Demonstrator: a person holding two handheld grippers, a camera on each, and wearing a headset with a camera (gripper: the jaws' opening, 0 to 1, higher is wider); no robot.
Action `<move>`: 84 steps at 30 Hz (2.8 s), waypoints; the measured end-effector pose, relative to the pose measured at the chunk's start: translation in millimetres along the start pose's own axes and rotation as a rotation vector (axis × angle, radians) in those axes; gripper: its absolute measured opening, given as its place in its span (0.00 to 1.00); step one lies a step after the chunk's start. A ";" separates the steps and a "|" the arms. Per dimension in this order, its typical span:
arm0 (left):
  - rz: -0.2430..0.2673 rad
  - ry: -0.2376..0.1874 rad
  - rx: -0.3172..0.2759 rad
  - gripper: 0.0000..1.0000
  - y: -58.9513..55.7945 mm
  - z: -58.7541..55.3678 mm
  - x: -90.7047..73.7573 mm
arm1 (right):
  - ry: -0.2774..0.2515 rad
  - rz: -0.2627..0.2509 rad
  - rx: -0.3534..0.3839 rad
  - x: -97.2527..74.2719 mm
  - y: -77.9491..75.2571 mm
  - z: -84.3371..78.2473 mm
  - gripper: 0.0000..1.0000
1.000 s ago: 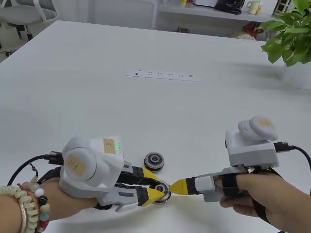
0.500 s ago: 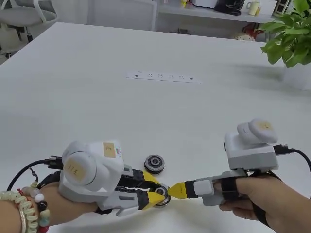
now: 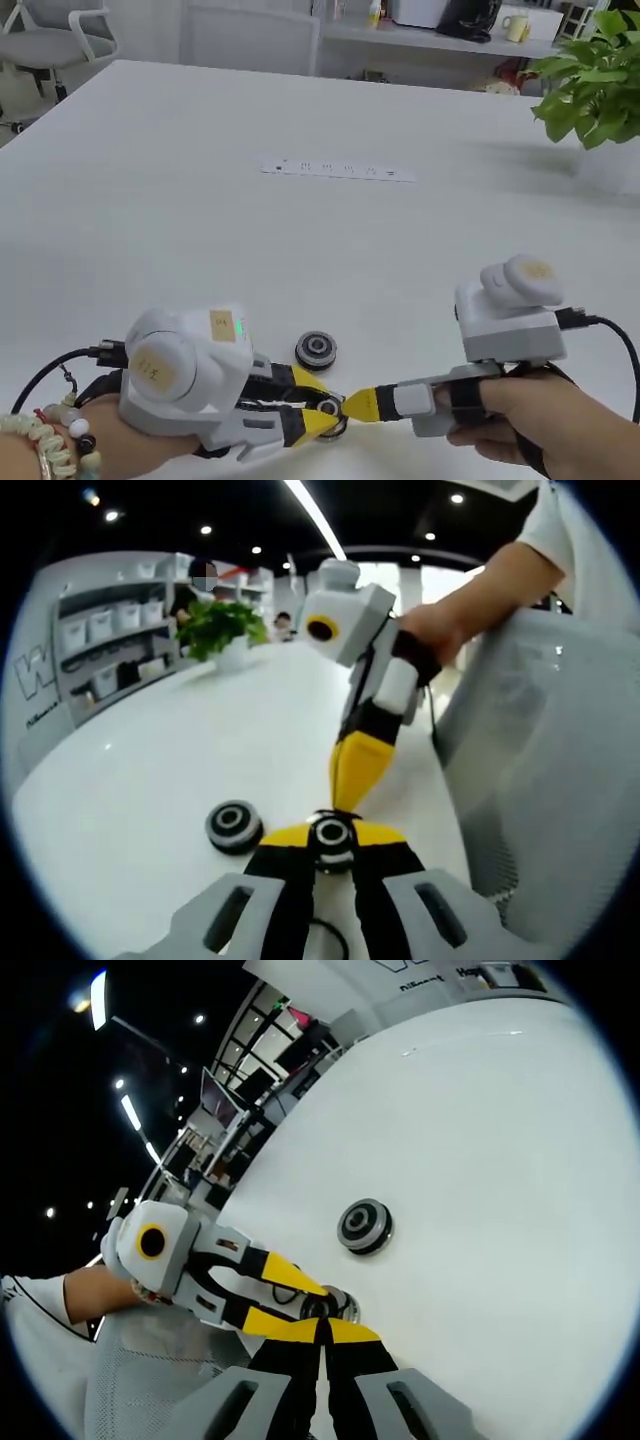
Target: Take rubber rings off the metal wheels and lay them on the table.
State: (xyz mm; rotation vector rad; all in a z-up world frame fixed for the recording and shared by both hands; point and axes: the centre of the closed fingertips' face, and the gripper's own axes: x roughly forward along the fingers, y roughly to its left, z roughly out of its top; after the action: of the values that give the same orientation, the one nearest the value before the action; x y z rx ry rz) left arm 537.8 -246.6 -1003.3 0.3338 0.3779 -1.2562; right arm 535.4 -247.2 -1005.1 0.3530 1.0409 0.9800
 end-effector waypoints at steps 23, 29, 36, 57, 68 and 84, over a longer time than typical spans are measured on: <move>0.005 0.000 -0.007 0.15 0.0 0.0 -0.3 | -0.008 -0.004 -0.035 1.3 2.7 3.3 0.00; 0.005 0.001 -0.009 0.15 0.1 0.0 -0.4 | -0.012 -0.004 -0.034 1.0 3.1 4.4 0.00; 0.007 0.022 -0.002 0.15 0.0 0.7 0.2 | -0.022 -0.005 -0.032 -2.1 3.6 7.2 0.00; -0.002 0.040 0.065 0.21 1.8 23.5 -19.9 | -0.043 0.000 -0.040 -4.6 6.4 12.9 0.00; -0.015 0.018 0.045 0.31 6.3 40.8 -32.3 | -0.059 0.020 -0.032 -3.6 10.8 16.4 0.00; 0.017 -0.021 0.059 0.43 7.2 72.2 -84.3 | -0.087 0.066 -0.025 -3.8 22.6 22.6 0.00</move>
State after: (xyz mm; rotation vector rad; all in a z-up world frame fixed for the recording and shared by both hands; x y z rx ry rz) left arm 529.3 -204.9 -900.5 0.3733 0.3196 -1.2556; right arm 542.6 -233.6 -976.8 0.4076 0.9425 1.0276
